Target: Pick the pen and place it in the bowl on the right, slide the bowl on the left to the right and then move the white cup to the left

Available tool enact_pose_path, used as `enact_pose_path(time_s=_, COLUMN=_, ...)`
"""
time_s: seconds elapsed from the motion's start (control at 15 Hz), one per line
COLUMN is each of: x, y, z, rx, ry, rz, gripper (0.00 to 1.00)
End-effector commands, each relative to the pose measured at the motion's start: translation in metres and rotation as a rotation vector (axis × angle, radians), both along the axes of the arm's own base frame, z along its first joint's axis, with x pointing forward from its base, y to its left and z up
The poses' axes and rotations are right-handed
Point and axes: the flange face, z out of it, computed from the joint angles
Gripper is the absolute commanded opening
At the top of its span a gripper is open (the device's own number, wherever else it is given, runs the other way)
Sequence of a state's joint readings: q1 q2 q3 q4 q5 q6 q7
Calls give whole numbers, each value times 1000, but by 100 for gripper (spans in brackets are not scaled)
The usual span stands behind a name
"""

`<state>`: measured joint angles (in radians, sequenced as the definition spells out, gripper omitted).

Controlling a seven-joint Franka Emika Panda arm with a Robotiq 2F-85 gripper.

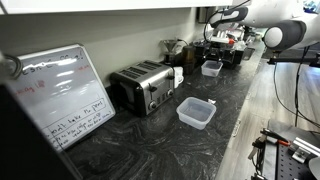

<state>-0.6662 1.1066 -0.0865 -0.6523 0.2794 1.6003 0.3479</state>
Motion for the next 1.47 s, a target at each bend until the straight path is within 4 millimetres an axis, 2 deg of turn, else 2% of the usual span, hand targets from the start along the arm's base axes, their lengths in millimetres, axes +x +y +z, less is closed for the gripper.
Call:
enact_pose_path(time_s=0.0, x=-1, y=-7, z=7, rx=-2, ry=-30, rz=-9, gripper=100)
enact_pose_path(time_s=0.33, x=-8, y=-22, z=26, rx=-25, ry=-68, rz=-53, gripper=100)
enact_pose_path(time_s=0.6, x=-26, y=-30, z=10, rx=46, ry=-1, rz=-123, gripper=100)
enact_pose_path(time_s=0.8, x=-37, y=-40, z=10, rx=61, ry=-3, rz=-152, gripper=100)
enact_pose_path(time_s=1.0, x=-50, y=-51, z=18, rx=41, ry=5, rz=-114, gripper=100)
enact_pose_path(time_s=1.4, x=-89, y=-60, z=47, rx=16, ry=117, rz=218, gripper=100)
